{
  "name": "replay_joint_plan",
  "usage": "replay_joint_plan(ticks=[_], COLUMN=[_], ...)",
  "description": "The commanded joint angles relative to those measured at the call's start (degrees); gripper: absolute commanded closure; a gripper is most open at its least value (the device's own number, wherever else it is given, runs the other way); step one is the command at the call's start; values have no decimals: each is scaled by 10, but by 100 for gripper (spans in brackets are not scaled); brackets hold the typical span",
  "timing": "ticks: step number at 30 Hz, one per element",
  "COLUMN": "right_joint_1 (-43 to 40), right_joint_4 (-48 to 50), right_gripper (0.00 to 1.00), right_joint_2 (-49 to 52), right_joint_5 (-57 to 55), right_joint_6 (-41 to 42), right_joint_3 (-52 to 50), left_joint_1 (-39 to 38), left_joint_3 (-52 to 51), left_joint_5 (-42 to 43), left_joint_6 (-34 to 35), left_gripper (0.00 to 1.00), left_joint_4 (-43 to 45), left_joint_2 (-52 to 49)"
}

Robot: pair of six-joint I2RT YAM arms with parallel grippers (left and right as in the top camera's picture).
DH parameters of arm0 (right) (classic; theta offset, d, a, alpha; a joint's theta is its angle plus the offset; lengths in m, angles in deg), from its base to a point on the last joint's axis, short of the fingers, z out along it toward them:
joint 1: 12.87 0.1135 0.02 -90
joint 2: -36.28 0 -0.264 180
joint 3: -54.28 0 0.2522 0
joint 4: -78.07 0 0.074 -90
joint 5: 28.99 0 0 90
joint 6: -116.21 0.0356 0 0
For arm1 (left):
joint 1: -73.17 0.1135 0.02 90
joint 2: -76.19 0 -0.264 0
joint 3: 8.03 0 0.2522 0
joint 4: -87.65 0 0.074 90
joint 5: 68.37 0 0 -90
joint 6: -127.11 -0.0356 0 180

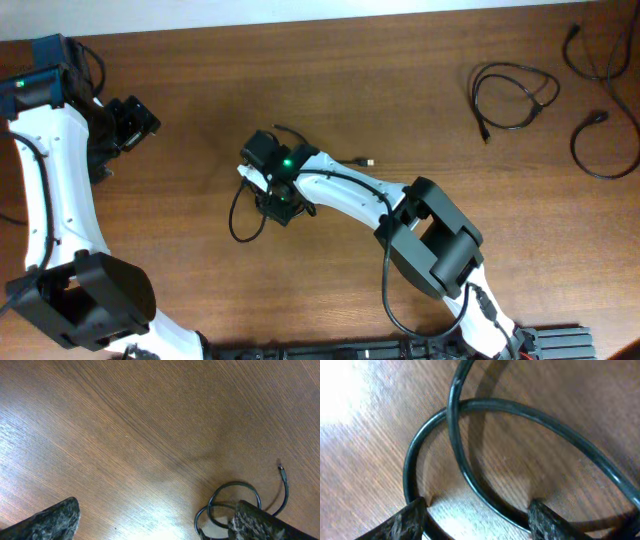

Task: Untangle cables
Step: 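Reach the right gripper back to the last cable and grasp it, then carry the last cable to the right table edge and release it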

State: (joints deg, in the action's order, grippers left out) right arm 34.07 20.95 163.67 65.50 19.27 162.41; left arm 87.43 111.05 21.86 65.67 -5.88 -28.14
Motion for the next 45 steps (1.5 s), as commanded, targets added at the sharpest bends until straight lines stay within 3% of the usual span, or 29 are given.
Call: replay_joint_plan(ticks=[1, 2, 5, 7, 9, 13, 15, 18, 21, 23, 25, 27, 31, 34, 39, 43, 45], right_joint_1=[11, 12, 7, 12, 26, 71, 90, 91, 53, -24, -91, -184, -322, -475, -687, -721, -721], right_joint_4=[-65, -96, -174, -176, -168, -143, -142, -138, -142, -186, -226, -319, -388, -425, -428, -426, -426], right_gripper=[19, 12, 5, 2, 2, 3, 48, 96, 96, 96, 96, 96, 96, 96, 96, 96, 96], right_joint_2=[7, 7, 7, 7, 17, 32, 33, 33, 31, -17, -80, -150, -239, -345, -433, -432, -432], right_joint_5=[42, 41, 98, 105, 84, -17, -55, -65, -68, -156, -169, -151, -142, -187, -188, -200, -318], right_joint_6=[-72, -91, -94, -109, -141, -125, -114, -106, -25, 62, 95, 200, 210, 240, 237, 238, 285], right_joint_3=[20, 36, 102, 89, 56, 38, 38, 38, 45, 61, 61, 61, 61, 61, 61, 61, 61], left_joint_1=[2, 2, 2, 2, 2, 2, 2, 2, 2, 2, 2, 2, 2, 2, 2, 2, 2], left_joint_3=[5, 5, 5, 5, 5, 5, 5, 5, 5, 5, 5, 5, 5, 5, 5, 5, 5], left_joint_5=[2, 2, 2, 2, 2, 2, 2, 2, 2, 2, 2, 2, 2, 2, 2, 2, 2], left_joint_6=[7, 7, 7, 7, 7, 7, 7, 7, 7, 7, 7, 7, 7, 7, 7, 7, 7], left_gripper=[1, 1, 1, 1, 1, 1, 1, 1, 1, 1, 1, 1, 1, 1, 1, 1, 1], left_joint_4=[0, -1, 0, -1, 0, -1, -1, -1, 0, -1, -1, -1, -1, -1, -1, -1, 0], left_joint_2=[18, 18, 18, 18, 18, 18, 18, 18, 18, 18, 18, 18, 18, 18, 18, 18, 18])
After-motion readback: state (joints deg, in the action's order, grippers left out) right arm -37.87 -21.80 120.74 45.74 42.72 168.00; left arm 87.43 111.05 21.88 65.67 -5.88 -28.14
